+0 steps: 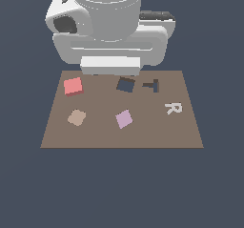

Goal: Insert a designated object into the corresponding slot on a board.

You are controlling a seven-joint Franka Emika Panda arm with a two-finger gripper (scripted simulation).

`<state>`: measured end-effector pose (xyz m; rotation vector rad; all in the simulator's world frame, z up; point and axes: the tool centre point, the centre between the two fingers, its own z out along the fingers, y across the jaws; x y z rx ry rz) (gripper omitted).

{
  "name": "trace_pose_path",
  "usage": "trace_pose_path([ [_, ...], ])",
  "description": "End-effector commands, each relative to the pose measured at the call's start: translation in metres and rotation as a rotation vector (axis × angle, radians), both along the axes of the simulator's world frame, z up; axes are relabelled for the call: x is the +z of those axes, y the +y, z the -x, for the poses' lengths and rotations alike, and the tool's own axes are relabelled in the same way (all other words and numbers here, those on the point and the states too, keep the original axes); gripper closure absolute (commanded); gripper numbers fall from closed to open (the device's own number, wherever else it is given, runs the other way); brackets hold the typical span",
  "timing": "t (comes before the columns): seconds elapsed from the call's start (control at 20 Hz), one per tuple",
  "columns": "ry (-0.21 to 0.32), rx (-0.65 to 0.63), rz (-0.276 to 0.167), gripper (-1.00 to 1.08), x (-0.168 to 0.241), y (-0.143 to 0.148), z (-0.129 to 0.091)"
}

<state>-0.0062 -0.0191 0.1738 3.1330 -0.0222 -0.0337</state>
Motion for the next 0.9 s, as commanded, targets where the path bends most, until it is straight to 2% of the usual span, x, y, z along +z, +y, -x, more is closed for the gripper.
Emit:
trace_pose_path([
  [0.0,0.0,0.0,0.0,-0.92,0.0,0.0,0.0],
  [0.4,-0.002,0.024,-0.001,-0.92,-0.009,-0.011,0.007],
  [0.85,-0.007,0.104,-0.003,-0.92,-0.041,-0.051,0.027],
])
